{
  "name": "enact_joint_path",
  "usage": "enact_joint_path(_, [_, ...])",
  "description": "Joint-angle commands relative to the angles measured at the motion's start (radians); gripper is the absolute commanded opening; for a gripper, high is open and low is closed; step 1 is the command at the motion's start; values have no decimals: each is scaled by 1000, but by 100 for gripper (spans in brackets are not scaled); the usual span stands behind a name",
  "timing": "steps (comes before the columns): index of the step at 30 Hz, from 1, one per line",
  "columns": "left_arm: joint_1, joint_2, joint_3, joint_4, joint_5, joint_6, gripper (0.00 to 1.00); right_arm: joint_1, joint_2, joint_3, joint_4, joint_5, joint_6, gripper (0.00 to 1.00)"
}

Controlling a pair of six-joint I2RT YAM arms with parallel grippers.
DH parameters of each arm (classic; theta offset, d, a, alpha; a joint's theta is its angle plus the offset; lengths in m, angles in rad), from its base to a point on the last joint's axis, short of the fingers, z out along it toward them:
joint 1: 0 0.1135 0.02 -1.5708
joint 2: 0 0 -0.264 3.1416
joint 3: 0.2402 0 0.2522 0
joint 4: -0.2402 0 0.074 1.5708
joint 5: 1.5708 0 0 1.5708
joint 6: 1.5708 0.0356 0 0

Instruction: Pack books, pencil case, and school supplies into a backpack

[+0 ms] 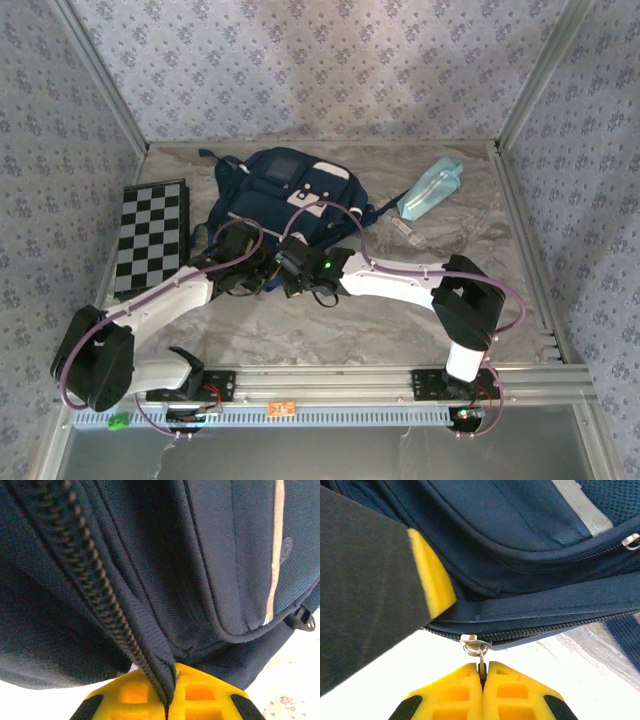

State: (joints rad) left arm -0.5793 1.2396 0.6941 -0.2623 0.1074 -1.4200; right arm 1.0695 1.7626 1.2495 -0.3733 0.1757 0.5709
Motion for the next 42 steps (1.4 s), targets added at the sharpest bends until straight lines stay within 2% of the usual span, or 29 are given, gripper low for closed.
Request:
enact_joint_path(1, [10, -56, 39, -73, -97, 53, 0, -8, -44, -35, -101, 71, 24, 0])
enact_joint_path(10, [64, -142, 11, -116, -85, 139, 0, -55, -103, -114, -173, 108, 23, 0])
enact_joint_path(16, [115, -183, -23, -132, -62, 157, 0, -130, -116, -139, -171, 98, -5, 0])
enact_joint_path(29, [163, -229, -21, -195, -78, 215, 0, -316, -75, -135, -112, 100, -59, 0])
enact_joint_path(35, [168, -227, -16, -202, -71, 239, 0, -279, -107, -138, -102, 56, -92, 0])
enact_joint_path(39, [168, -223, -15, -197, -44, 264, 0, -262, -144, -177, -64, -25, -91, 0])
enact_joint_path(40, [168, -221, -17, -194, -37, 269, 1, -260, -151, -184, -57, -43, -89, 0])
enact_joint_path(42, [168, -218, -14, -196, -20, 283, 11, -252, -164, -190, -53, -67, -81, 2])
